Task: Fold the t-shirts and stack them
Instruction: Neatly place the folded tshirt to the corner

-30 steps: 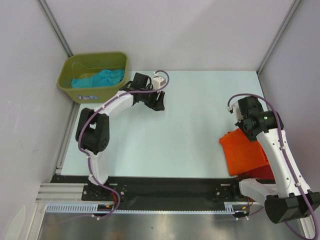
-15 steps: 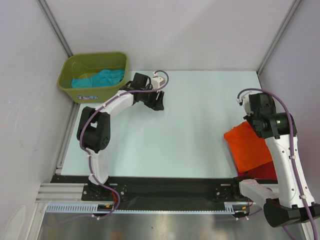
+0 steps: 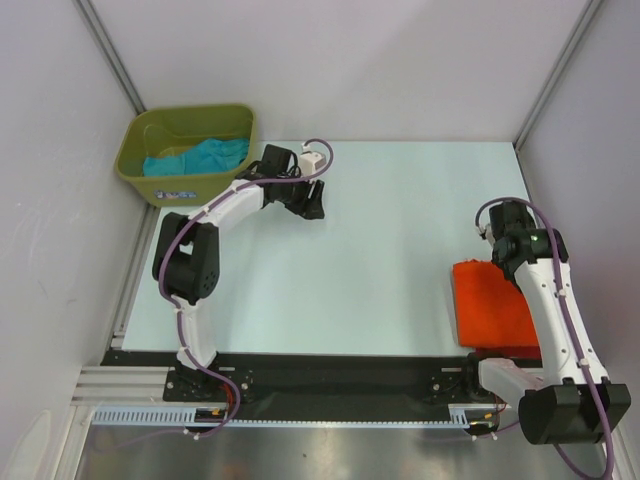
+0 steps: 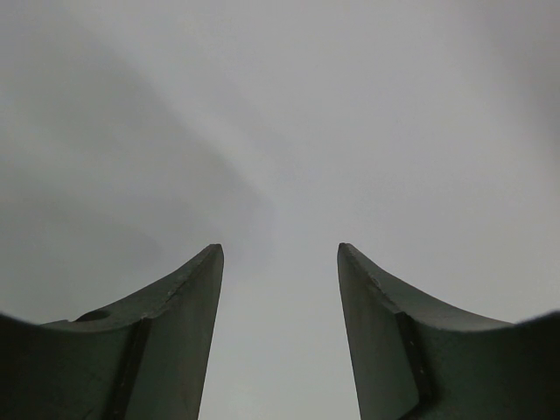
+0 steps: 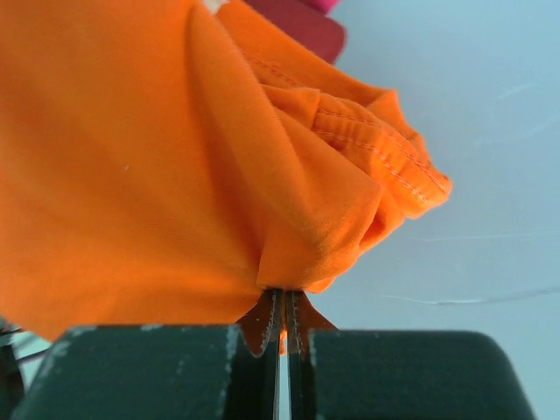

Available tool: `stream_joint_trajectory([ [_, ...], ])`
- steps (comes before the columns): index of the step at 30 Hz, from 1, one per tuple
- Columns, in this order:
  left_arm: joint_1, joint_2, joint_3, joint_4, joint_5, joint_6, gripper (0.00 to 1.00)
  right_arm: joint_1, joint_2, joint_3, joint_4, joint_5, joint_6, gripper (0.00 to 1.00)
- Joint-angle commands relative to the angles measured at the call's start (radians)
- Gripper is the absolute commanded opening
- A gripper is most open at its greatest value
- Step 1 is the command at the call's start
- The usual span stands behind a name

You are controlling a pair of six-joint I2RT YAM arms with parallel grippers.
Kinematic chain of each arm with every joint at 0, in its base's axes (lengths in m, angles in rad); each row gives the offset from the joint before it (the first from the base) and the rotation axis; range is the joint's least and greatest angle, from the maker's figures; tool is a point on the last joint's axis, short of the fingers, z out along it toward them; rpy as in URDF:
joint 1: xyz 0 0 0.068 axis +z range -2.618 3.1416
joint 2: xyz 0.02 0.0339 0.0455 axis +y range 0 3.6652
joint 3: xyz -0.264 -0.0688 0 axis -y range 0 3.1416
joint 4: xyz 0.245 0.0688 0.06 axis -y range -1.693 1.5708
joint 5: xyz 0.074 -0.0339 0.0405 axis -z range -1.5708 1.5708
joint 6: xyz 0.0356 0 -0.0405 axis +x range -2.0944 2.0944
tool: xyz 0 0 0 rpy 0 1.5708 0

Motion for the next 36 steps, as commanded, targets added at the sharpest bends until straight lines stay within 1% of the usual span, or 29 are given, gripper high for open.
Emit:
stream_joint_trajectory([
  [1, 0.006, 0.008, 0.038, 0.025, 0.044, 0.009, 0.6, -0.01, 0.014, 0.052, 0.028, 0.126, -0.106, 0.0],
  [4, 0.006, 0.003, 0.038, 0.027, 0.047, 0.009, 0.6, -0.056, 0.028, -0.004, 0.046, 0.166, -0.124, 0.0],
  [8, 0.008, -0.002, 0.033, 0.03, 0.05, 0.009, 0.6, -0.084, 0.034, -0.017, 0.091, 0.224, -0.149, 0.0],
  [12, 0.008, -0.002, 0.026, 0.034, 0.055, 0.007, 0.6, -0.09, 0.038, -0.003, 0.094, 0.223, -0.152, 0.0],
  [15, 0.009, 0.0, 0.02, 0.039, 0.056, 0.007, 0.6, -0.094, 0.045, -0.051, 0.117, 0.227, -0.183, 0.0],
  [24, 0.012, 0.009, 0.016, 0.041, 0.058, 0.006, 0.6, -0.203, 0.061, -0.187, 0.36, 0.206, -0.356, 0.0],
  [28, 0.014, 0.017, 0.019, 0.033, 0.055, 0.012, 0.6, -0.245, 0.068, -0.25, 0.544, 0.203, -0.451, 0.0],
  [36, 0.014, 0.035, 0.033, 0.028, 0.05, 0.009, 0.6, -0.317, 0.101, -0.351, 0.807, 0.163, -0.62, 0.0],
])
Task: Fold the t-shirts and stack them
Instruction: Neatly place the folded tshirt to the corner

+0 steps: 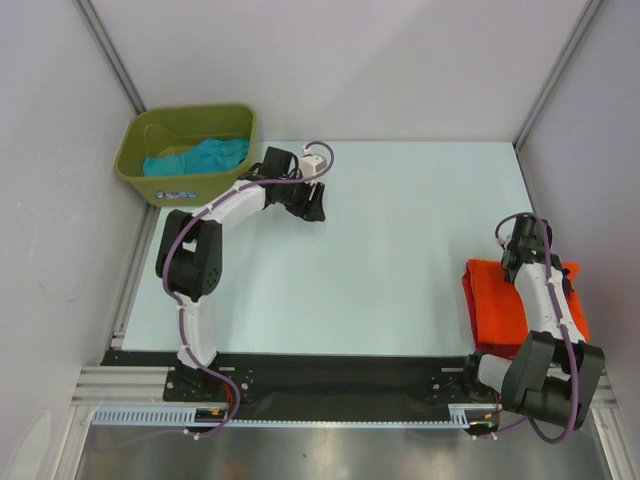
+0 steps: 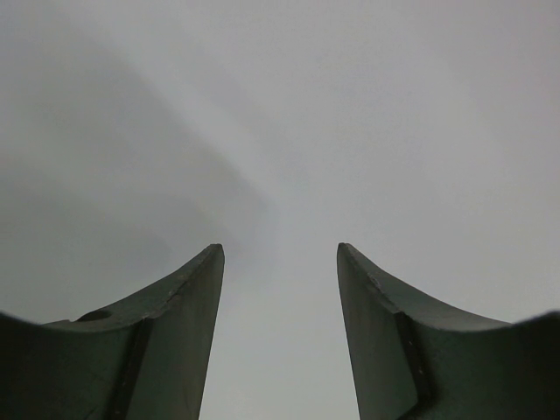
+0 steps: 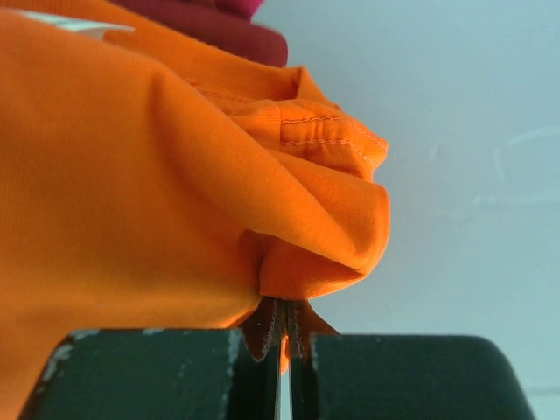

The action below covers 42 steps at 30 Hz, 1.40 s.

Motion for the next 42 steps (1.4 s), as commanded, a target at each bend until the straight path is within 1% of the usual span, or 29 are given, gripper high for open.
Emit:
stream_joint_trajectory([
  [1, 0.01, 0.013, 0.036, 0.015, 0.028, 0.008, 0.6, -0.021, 0.021, -0.027, 0.189, 0.027, -0.228, 0.0],
  [4, 0.013, 0.016, 0.044, 0.007, 0.019, 0.011, 0.6, -0.032, 0.043, -0.039, 0.208, 0.007, -0.244, 0.0],
  [12, 0.016, 0.027, 0.046, 0.007, 0.022, 0.009, 0.6, -0.081, 0.03, -0.133, 0.237, -0.03, -0.236, 0.0],
  [17, 0.02, 0.028, 0.047, 0.001, 0.016, 0.017, 0.6, -0.087, 0.047, -0.144, 0.286, -0.038, -0.259, 0.0],
  [18, 0.02, 0.031, 0.046, -0.001, 0.017, 0.016, 0.6, -0.088, 0.058, -0.144, 0.312, -0.036, -0.262, 0.08],
  [19, 0.02, 0.03, 0.041, 0.001, 0.017, 0.016, 0.6, -0.088, 0.064, -0.142, 0.329, -0.03, -0.264, 0.18],
  [20, 0.02, 0.03, 0.039, 0.002, 0.019, 0.014, 0.6, -0.088, 0.072, -0.139, 0.352, -0.022, -0.265, 0.48],
  [21, 0.02, 0.031, 0.036, 0.002, 0.017, 0.015, 0.61, -0.09, 0.078, -0.135, 0.39, -0.015, -0.268, 0.6],
  [22, 0.02, 0.033, 0.032, 0.002, 0.019, 0.016, 0.61, -0.09, 0.083, -0.121, 0.412, 0.005, -0.267, 0.68],
  [23, 0.022, 0.033, 0.03, 0.002, 0.017, 0.016, 0.61, -0.093, 0.083, -0.107, 0.433, 0.014, -0.258, 0.77],
  [24, 0.022, 0.031, 0.029, 0.002, 0.02, 0.016, 0.61, -0.096, 0.081, -0.093, 0.467, 0.021, -0.238, 0.79],
  [26, 0.024, 0.03, 0.029, 0.005, 0.02, 0.017, 0.61, -0.099, 0.064, -0.061, 0.478, 0.034, -0.218, 0.82],
  [27, 0.024, 0.028, 0.029, 0.004, 0.02, 0.019, 0.61, -0.099, 0.057, -0.052, 0.481, 0.036, -0.175, 0.82],
  [28, 0.025, 0.025, 0.03, 0.005, 0.022, 0.017, 0.61, -0.093, 0.037, -0.038, 0.467, 0.028, -0.138, 0.82],
  [29, 0.027, 0.023, 0.032, 0.004, 0.02, 0.017, 0.61, -0.088, 0.024, -0.003, 0.438, 0.01, -0.092, 0.79],
  [30, 0.028, 0.022, 0.033, 0.001, 0.017, 0.019, 0.61, -0.088, 0.014, 0.02, 0.354, -0.046, 0.023, 0.77],
  [31, 0.028, 0.02, 0.039, -0.001, 0.017, 0.022, 0.61, -0.088, -0.011, 0.036, 0.317, -0.071, 0.078, 0.7],
  [32, 0.03, 0.019, 0.044, -0.007, 0.016, 0.026, 0.61, -0.088, -0.019, 0.065, 0.279, -0.097, 0.145, 0.52],
  [33, 0.031, 0.016, 0.055, -0.019, 0.008, 0.037, 0.61, -0.088, -0.023, 0.079, 0.201, -0.141, 0.257, 0.46],
  [34, 0.03, 0.014, 0.058, -0.025, 0.006, 0.04, 0.61, -0.088, -0.032, 0.091, 0.162, -0.169, 0.329, 0.39],
  [36, 0.031, 0.013, 0.061, -0.038, -0.003, 0.052, 0.61, -0.088, -0.039, 0.144, 0.055, -0.241, 0.456, 0.34],
  [37, 0.031, 0.008, 0.062, -0.041, -0.01, 0.057, 0.61, -0.09, -0.039, 0.166, 0.025, -0.248, 0.612, 0.31],
  [39, 0.031, 0.001, 0.065, -0.05, -0.017, 0.065, 0.61, -0.107, -0.029, 0.215, -0.068, -0.287, 0.739, 0.22],
  [40, 0.031, -0.001, 0.065, -0.053, -0.021, 0.068, 0.61, -0.111, -0.022, 0.232, -0.09, -0.309, 0.788, 0.07],
  [41, 0.031, -0.004, 0.065, -0.056, -0.023, 0.069, 0.61, -0.108, 0.006, 0.253, -0.163, -0.32, 0.829, 0.03],
  [42, 0.031, -0.009, 0.067, -0.058, -0.023, 0.069, 0.61, -0.11, 0.02, 0.29, -0.188, -0.268, 0.875, 0.0],
])
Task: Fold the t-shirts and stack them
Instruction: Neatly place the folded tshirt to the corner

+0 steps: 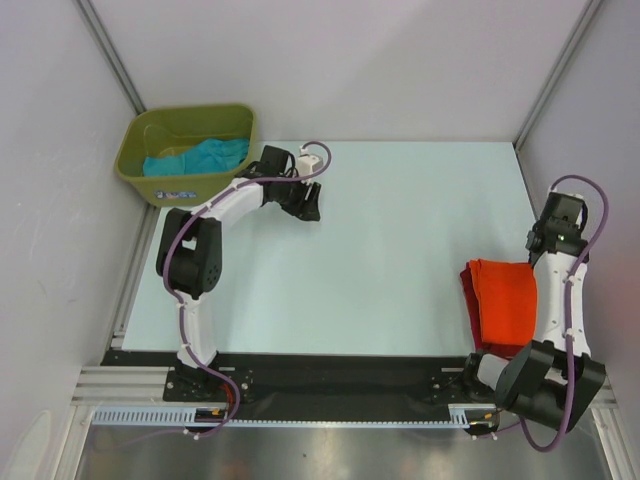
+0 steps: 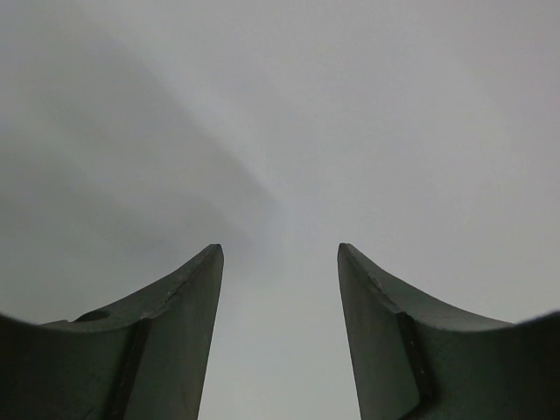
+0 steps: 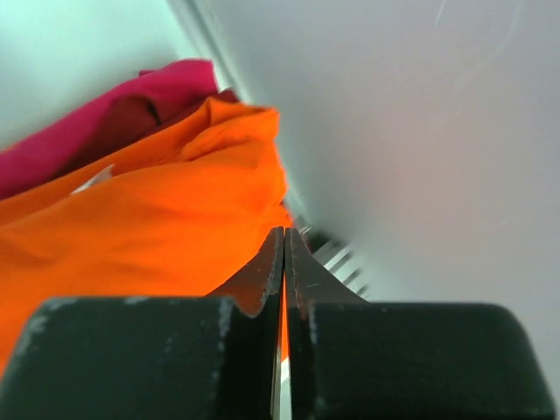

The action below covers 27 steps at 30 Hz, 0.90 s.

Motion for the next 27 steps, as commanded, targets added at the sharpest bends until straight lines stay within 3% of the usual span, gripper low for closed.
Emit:
stream_joint_trajectory([
  [1, 0.009, -0.038, 0.041, -0.014, -0.005, 0.032, 0.61, -0.011, 0.054, 0.1, -0.219, -0.004, 0.325, 0.0],
  [7, 0.009, -0.049, 0.045, -0.014, -0.005, 0.029, 0.61, -0.016, 0.117, 0.067, -0.255, -0.037, 0.251, 0.0],
  [14, 0.014, -0.048, 0.041, -0.029, -0.019, 0.04, 0.61, -0.057, 0.251, 0.048, -0.144, 0.012, 0.208, 0.0],
  [27, 0.043, -0.011, 0.072, -0.037, -0.026, 0.02, 0.61, -0.097, 0.479, 0.136, -0.017, 0.197, 0.136, 0.0],
])
